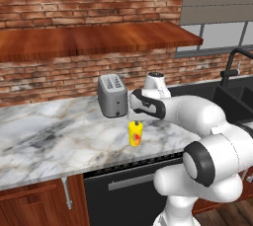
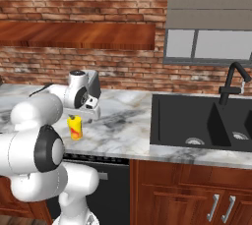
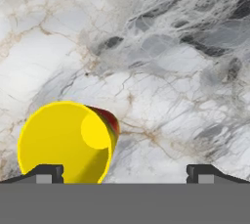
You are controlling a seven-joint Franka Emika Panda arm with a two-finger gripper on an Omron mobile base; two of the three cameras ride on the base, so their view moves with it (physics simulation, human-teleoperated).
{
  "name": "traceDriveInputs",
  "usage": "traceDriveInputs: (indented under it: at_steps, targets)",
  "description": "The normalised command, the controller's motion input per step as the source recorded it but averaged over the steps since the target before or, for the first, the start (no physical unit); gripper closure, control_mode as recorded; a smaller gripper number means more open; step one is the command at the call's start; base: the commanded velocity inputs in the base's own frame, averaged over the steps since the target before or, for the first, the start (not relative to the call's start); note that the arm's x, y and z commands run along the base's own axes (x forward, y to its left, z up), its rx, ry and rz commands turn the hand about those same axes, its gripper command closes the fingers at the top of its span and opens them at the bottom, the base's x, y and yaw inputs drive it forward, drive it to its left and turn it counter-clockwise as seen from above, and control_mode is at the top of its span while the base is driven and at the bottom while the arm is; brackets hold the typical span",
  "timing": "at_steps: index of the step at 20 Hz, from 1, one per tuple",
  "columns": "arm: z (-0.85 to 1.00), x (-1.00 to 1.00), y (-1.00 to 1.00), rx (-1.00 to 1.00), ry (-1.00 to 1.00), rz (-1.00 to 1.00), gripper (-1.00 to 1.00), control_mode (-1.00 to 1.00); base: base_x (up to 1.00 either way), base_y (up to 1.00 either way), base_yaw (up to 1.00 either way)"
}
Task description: Place the pitcher and cup on the dining counter for serving.
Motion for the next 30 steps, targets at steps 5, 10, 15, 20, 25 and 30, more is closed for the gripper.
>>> traceDriveInputs:
  at_steps: [5, 10, 15, 20, 25, 30]
  targets:
    - [-0.39, 0.11, 0.00, 0.00, 0.00, 0.00, -1.00, -1.00, 0.00, 0.00, 0.00]
    - [-0.42, 0.02, 0.00, 0.00, 0.00, 0.00, -1.00, -1.00, 0.00, 0.00, 0.00]
    - [-0.41, 0.01, 0.00, 0.00, 0.00, 0.00, -1.00, -1.00, 0.00, 0.00, 0.00]
    - [-0.29, 0.01, 0.00, 0.00, 0.00, 0.00, 1.00, -1.00, 0.00, 0.00, 0.00]
    - [0.00, 0.00, 0.00, 0.00, 0.00, 0.00, 1.00, -1.00, 0.00, 0.00, 0.00]
    - [0.00, 0.00, 0.00, 0.00, 0.00, 0.00, 1.00, -1.00, 0.00, 0.00, 0.00]
